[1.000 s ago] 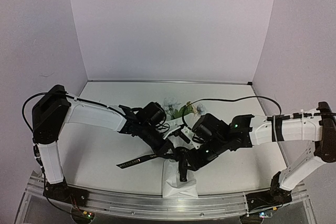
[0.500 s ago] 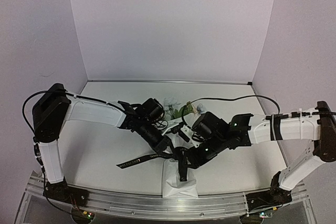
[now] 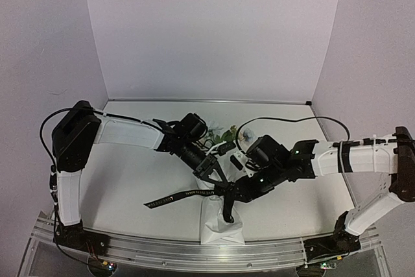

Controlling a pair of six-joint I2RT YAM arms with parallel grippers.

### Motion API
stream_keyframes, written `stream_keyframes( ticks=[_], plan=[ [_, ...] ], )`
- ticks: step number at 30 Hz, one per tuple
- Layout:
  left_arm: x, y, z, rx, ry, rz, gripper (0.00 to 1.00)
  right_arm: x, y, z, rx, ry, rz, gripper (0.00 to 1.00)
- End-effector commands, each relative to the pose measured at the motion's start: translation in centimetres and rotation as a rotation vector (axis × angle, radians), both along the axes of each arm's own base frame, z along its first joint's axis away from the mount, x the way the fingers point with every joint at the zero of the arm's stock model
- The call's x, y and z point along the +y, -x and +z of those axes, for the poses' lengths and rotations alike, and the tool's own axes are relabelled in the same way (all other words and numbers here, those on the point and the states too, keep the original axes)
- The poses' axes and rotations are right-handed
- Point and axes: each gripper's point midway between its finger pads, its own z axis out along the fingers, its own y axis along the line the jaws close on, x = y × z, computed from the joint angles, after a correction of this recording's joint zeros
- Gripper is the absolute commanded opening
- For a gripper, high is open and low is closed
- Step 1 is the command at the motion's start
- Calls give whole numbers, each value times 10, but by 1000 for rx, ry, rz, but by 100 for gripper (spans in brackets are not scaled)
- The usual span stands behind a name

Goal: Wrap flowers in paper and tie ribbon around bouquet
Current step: Tie the half-tied ribbon around the folded bouquet.

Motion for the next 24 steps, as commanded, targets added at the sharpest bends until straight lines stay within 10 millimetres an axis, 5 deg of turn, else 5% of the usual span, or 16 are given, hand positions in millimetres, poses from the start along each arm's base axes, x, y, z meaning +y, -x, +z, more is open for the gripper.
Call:
stream_keyframes(
  ticks=[1, 13, 24],
  plan=[
    [-8, -27, 28, 51, 87, 22, 0, -2, -13, 25, -55, -73, -40, 44],
    [-4, -48, 22, 106, 82, 60, 0, 9, 5, 38, 64, -159, 56, 55],
    [11, -49, 5, 74, 34, 0, 0, 35, -13, 43, 156, -143, 38, 49]
  ],
)
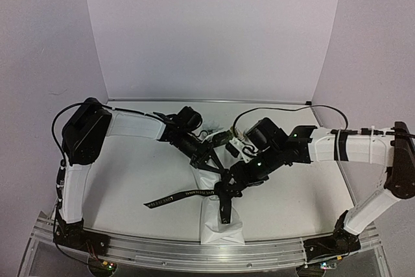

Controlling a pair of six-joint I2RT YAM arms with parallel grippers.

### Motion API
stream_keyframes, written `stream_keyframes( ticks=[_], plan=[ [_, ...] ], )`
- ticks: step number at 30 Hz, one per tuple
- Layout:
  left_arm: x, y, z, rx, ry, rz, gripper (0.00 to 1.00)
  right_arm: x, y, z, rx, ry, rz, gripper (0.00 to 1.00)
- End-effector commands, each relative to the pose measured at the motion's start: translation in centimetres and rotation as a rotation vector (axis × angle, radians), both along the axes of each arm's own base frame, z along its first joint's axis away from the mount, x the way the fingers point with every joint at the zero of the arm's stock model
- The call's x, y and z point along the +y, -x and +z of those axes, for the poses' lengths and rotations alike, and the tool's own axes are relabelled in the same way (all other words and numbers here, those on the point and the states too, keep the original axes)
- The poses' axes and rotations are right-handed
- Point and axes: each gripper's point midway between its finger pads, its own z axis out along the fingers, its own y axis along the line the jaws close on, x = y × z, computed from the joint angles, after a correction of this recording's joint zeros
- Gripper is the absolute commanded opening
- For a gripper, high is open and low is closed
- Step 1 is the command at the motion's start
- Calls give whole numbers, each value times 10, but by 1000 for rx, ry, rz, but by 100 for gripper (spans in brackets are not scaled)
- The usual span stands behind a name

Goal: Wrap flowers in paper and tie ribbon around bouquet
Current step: Tie the half-tied ribbon around the folded bouquet.

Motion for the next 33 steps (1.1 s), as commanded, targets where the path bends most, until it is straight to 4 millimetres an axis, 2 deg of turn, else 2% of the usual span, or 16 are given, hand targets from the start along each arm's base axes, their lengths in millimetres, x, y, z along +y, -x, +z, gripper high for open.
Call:
stream_keyframes(
  ticks=[1, 13, 21, 24, 27, 29, 33],
  plan=[
    [6, 1, 6, -71, 15, -57, 0, 16, -5, 11, 55, -18, 11, 47],
    [25, 10, -24, -150, -43, -125, 0, 24, 4, -6, 166, -21, 24, 42],
    [31, 10, -37, -172, -83, -120, 0, 32, 8, -9, 217, -44, 29, 35],
    [31, 9, -40, -175, -95, -119, 0, 33, 9, -8, 224, -46, 30, 25],
    [31, 8, -39, -178, -99, -114, 0, 29, 9, -7, 214, -38, 27, 7],
    [32, 7, -41, -180, -105, -106, 0, 23, 10, -7, 194, -19, 25, 0],
    [36, 8, -41, -203, -125, -64, 0, 4, 6, -3, 120, 21, 3, 0]
  ],
)
